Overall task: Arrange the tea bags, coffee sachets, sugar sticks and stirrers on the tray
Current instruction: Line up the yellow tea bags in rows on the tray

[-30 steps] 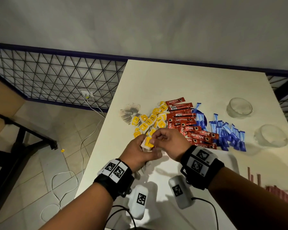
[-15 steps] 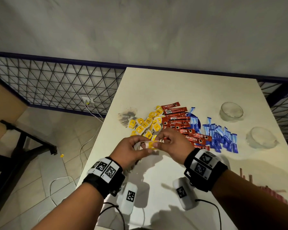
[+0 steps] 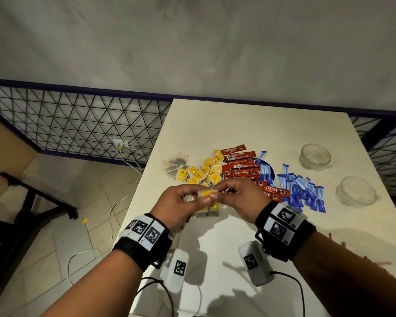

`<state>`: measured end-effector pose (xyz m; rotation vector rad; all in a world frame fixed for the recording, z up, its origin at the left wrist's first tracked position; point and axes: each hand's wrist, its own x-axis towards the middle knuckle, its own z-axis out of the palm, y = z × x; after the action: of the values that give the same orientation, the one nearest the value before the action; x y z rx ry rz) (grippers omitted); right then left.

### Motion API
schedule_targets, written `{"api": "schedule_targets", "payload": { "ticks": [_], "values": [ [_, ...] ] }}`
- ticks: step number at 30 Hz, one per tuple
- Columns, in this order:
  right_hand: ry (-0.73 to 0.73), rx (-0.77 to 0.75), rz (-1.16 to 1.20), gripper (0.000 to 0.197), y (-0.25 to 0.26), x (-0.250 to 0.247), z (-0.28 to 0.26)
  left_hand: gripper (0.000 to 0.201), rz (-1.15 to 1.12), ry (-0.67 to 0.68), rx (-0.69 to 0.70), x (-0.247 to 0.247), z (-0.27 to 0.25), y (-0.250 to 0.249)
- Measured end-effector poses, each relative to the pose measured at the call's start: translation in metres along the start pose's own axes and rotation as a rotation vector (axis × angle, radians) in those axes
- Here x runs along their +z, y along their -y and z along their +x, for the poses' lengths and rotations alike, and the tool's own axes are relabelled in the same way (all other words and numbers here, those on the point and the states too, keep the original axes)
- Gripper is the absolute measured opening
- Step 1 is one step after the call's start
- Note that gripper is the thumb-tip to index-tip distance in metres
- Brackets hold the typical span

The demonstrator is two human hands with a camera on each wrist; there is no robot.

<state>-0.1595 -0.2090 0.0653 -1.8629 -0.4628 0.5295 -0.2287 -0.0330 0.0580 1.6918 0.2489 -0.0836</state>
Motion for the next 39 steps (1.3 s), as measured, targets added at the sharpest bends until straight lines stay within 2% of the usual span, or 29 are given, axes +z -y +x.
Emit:
{"api": "schedule_targets", "payload": {
  "ticks": [4, 8, 10, 13, 18, 24, 28, 39],
  "values": [
    [-0.068, 0.004, 0.062, 0.016, -0.009, 0.007, 0.002, 0.011, 0.06, -0.009, -0.016, 0.005, 0.006, 0.0],
    [-0.094, 0.071, 0.051, 0.015, -0.028, 0.016, 0.003, 0.026, 0.187, -0.012, -0.111, 0.008, 0.007, 0.012],
    [-0.125, 0.152, 0.082, 0.012, -0.042, 0.019, 0.004, 0.024, 0.192, -0.008, -0.168, 0.006, 0.007, 0.024],
    [-0.17, 0.346, 0.155, 0.009, -0.072, 0.026, 0.003, 0.007, 0.175, -0.036, -0.233, -0.005, 0.002, 0.043],
    [-0.206, 0.521, 0.161, 0.013, -0.107, 0.042, 0.008, 0.007, 0.217, -0.055, -0.332, -0.021, -0.007, 0.076],
    [-0.28, 0.576, 0.106, 0.013, -0.112, 0.054, 0.016, 0.01, 0.199, -0.07, -0.342, -0.031, -0.009, 0.088],
    [-0.311, 0.602, -0.028, 0.017, -0.117, 0.055, 0.014, 0.013, 0.212, -0.094, -0.354, -0.033, -0.009, 0.088],
    [-0.322, 0.56, -0.118, 0.018, -0.118, 0.057, 0.016, 0.009, 0.221, -0.079, -0.357, -0.033, -0.01, 0.084]
  ]
}}
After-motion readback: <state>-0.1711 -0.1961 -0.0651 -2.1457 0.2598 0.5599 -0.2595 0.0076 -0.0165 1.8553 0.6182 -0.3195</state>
